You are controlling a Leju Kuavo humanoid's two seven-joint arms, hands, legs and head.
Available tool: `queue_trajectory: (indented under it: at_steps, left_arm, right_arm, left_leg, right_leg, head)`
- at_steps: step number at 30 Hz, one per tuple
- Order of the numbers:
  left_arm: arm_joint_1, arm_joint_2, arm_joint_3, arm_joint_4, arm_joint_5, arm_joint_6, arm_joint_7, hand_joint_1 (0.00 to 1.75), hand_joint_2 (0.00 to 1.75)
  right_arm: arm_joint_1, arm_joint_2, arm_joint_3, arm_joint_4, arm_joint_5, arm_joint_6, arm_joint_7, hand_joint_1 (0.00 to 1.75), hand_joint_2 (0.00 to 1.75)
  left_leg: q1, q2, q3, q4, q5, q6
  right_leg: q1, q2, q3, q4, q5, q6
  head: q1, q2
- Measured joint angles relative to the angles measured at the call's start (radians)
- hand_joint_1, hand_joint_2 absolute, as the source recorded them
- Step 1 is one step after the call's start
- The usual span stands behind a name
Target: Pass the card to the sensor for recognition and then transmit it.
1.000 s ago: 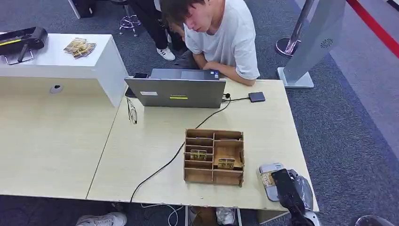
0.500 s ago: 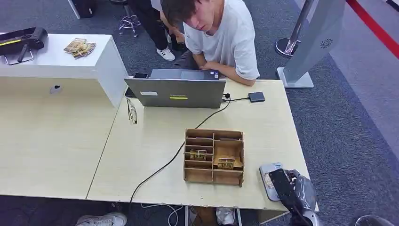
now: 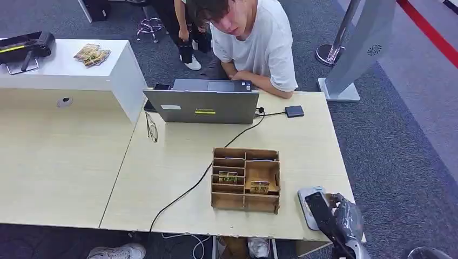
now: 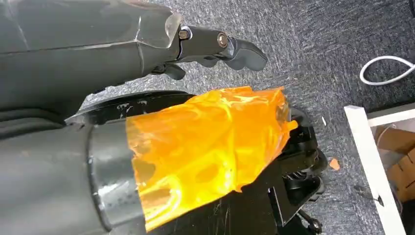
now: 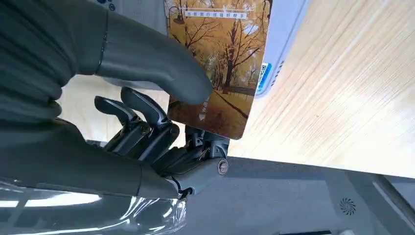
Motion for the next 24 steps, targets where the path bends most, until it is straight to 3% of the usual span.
queue_trajectory:
  at_steps: [24]
  left_arm:
    - [0.000,0.000,-0.001,0.000,0.006,0.000,0.010,0.00,0.00]
  right_arm:
    - [-0.021,0.010,0.000,0.028,0.068,-0.020,0.014,1.75,1.75]
  left_leg:
    - [0.000,0.000,0.000,0.000,0.000,0.000]
  right_leg:
    - [0.000,0.000,0.000,0.000,0.000,0.000]
  head:
    - [0.000,0.000]
